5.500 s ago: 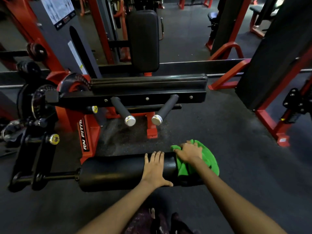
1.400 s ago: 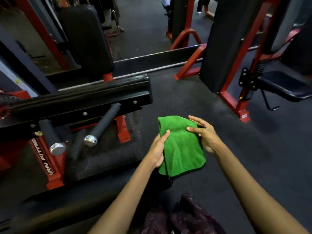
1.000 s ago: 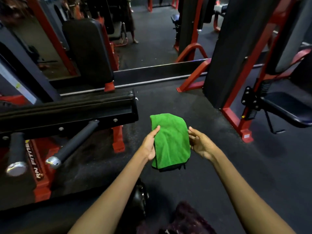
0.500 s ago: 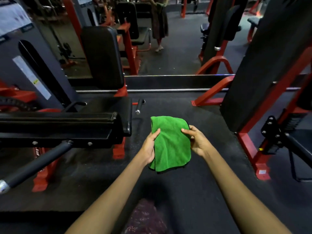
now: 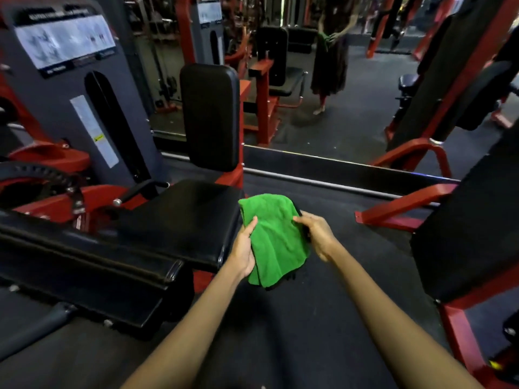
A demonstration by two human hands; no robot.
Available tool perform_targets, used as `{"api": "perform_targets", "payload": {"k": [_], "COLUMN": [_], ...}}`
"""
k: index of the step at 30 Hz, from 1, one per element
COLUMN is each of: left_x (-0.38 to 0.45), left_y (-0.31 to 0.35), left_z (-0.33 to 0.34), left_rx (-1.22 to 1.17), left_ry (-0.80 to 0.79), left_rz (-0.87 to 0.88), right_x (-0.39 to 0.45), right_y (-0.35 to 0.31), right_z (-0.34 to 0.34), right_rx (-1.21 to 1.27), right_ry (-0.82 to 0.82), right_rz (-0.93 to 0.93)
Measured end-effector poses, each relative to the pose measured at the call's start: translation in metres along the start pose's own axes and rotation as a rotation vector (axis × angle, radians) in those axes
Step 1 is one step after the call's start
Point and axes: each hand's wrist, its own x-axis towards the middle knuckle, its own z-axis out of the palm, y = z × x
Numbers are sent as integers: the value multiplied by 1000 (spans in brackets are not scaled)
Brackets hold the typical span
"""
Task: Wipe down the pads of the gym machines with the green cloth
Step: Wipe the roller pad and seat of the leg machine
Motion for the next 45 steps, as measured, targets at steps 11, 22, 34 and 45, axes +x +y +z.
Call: {"api": "perform_targets", "payload": {"k": [11, 22, 34, 45], "left_x": [61, 109, 94, 78], "left_y": [46, 76, 96, 81], "left_z": [-27, -16, -54, -67], "left_rx": [-140, -388, -396, 224], "left_ry": [304, 553, 947, 1770], "left_rz": [206, 432, 658, 591], "right_x": [125, 243, 264, 224], "right_y": [-17, -51, -30, 18], "right_z": [54, 114, 222, 309], "right_rx": [-87, -330, -324, -462], "right_ry": [-340, -789, -1181, -1439], "right_rz": [39, -2, 323, -26]}}
